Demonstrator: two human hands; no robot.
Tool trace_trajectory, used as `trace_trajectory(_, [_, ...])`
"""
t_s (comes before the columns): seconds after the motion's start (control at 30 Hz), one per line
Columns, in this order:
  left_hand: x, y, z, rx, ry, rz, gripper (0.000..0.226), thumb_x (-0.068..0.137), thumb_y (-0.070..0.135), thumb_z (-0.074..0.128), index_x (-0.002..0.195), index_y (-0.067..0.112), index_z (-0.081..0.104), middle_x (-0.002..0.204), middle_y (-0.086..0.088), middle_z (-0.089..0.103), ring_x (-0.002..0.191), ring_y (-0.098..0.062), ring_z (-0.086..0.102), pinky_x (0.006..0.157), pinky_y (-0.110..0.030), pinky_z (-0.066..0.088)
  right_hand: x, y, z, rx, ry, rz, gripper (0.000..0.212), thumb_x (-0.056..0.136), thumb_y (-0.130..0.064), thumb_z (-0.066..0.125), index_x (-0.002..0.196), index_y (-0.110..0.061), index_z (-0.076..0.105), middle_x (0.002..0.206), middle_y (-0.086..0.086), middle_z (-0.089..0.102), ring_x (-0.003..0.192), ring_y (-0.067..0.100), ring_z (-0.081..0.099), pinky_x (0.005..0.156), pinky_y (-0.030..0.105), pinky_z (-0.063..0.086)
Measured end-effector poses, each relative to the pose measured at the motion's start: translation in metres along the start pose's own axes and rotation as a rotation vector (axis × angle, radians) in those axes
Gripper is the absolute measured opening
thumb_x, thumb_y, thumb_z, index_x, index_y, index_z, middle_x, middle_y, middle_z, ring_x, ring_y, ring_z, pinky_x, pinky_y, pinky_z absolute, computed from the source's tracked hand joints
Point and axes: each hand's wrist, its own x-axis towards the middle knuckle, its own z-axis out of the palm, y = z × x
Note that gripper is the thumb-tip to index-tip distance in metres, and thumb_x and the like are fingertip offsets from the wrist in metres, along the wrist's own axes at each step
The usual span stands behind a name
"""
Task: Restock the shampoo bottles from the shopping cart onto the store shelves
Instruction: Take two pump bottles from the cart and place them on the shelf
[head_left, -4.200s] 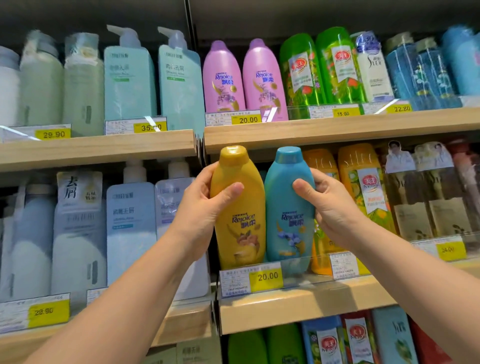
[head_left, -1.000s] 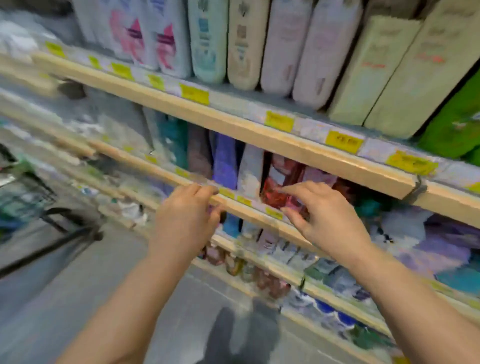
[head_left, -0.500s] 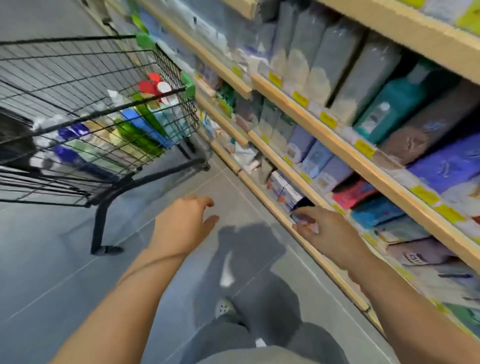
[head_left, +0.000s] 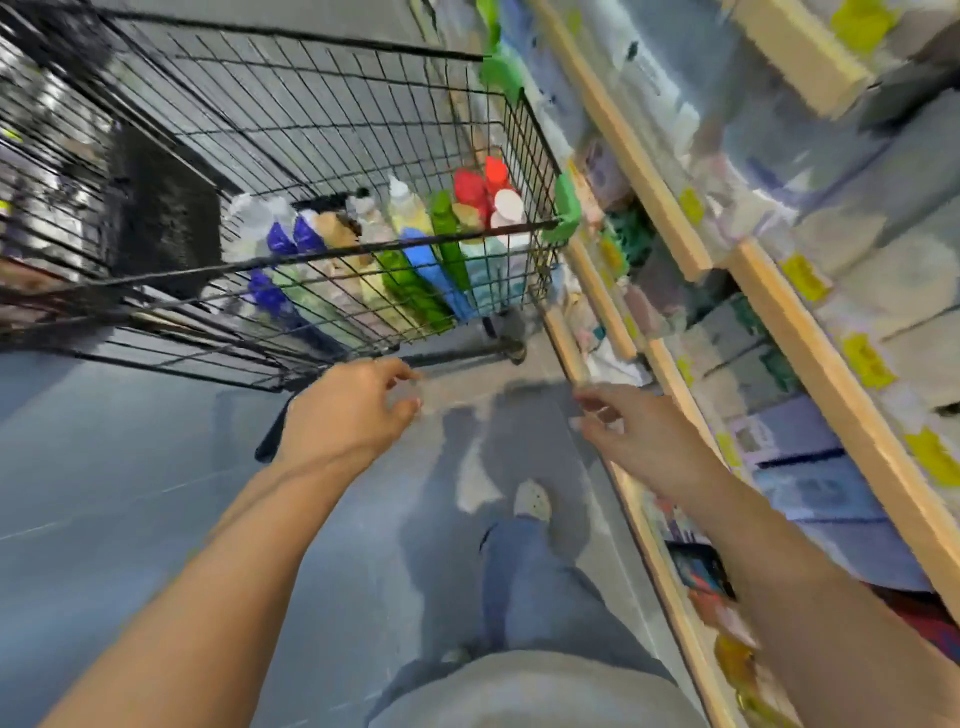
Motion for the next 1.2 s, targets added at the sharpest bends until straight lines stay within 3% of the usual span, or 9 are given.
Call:
trace_trajectory(0.23, [0.085,0.006,-0.037,-0.156,0.048,-0.22,0.027,0.085,0.031,0.057,0.111,0.023,0.059,0.113,0.0,0.065,0.109,-0.023,0.055,0.085,-0.034,0.045,0.121,-0.038,-0.062,-0.131,-0.126,-0.115,0.034,0.091,-0.026,0.05,0.125,-0.02,0.052,0.122,0.0,0.06,0.114,0.015,0.053,0.089,0.024,0.021])
trace_trajectory(0.37, [0.106,-0.001,-0.047,-0.252,0.017,-0.317,0.028,0.085,0.032,0.056,0.112,0.024,0.058,0.114,0.003,0.065,0.109,-0.023,0.056,0.087,-0.036,0.048,0.162,-0.06,-0.071,-0.149,-0.187,-0.172,0.034,0.09,-0.026,0.052,0.124,-0.02,0.053,0.123,0.0,0.06,0.113,0.016,0.053,0.091,0.028,0.04])
trace_trajectory(0.53, [0.141,-0.031,-0.072,-0.271,0.065,-0.379,0.028,0.085,0.033,0.055,0.112,0.024,0.057,0.114,-0.001,0.065,0.108,-0.026,0.056,0.089,-0.041,0.047,0.212,-0.097,-0.065,-0.146,-0.233,-0.221,0.035,0.088,-0.025,0.054,0.123,-0.02,0.054,0.121,0.002,0.062,0.112,0.019,0.056,0.095,0.035,0.045])
trace_trajectory(0.73, [0.202,-0.094,-0.109,-0.281,0.132,-0.392,0.027,0.085,0.028,0.056,0.111,0.023,0.059,0.117,-0.001,0.063,0.108,-0.026,0.056,0.091,-0.038,0.046,0.276,-0.157,-0.043,-0.153,-0.194,-0.266,0.033,0.088,-0.026,0.055,0.12,-0.02,0.056,0.12,0.003,0.062,0.11,0.023,0.055,0.093,0.038,0.045])
trace_trajectory(1.07, [0.32,-0.223,-0.145,-0.12,-0.024,-0.21,0.033,0.086,0.027,0.054,0.118,0.02,0.055,0.119,-0.009,0.058,0.109,-0.028,0.053,0.083,-0.038,0.046,0.383,-0.271,0.022,-0.215,-0.272,-0.202,0.037,0.091,-0.028,0.05,0.126,-0.019,0.05,0.128,0.002,0.056,0.117,0.019,0.05,0.095,0.033,0.042])
trace_trajectory(1.2, [0.357,-0.257,-0.124,-0.161,-0.107,-0.203,0.042,0.083,0.012,0.054,0.125,0.014,0.048,0.127,-0.012,0.053,0.114,-0.032,0.049,0.087,-0.039,0.043,0.425,-0.281,0.049,-0.218,-0.363,-0.173,0.036,0.091,-0.021,0.049,0.127,-0.016,0.05,0.128,0.007,0.056,0.117,0.022,0.051,0.098,0.038,0.042])
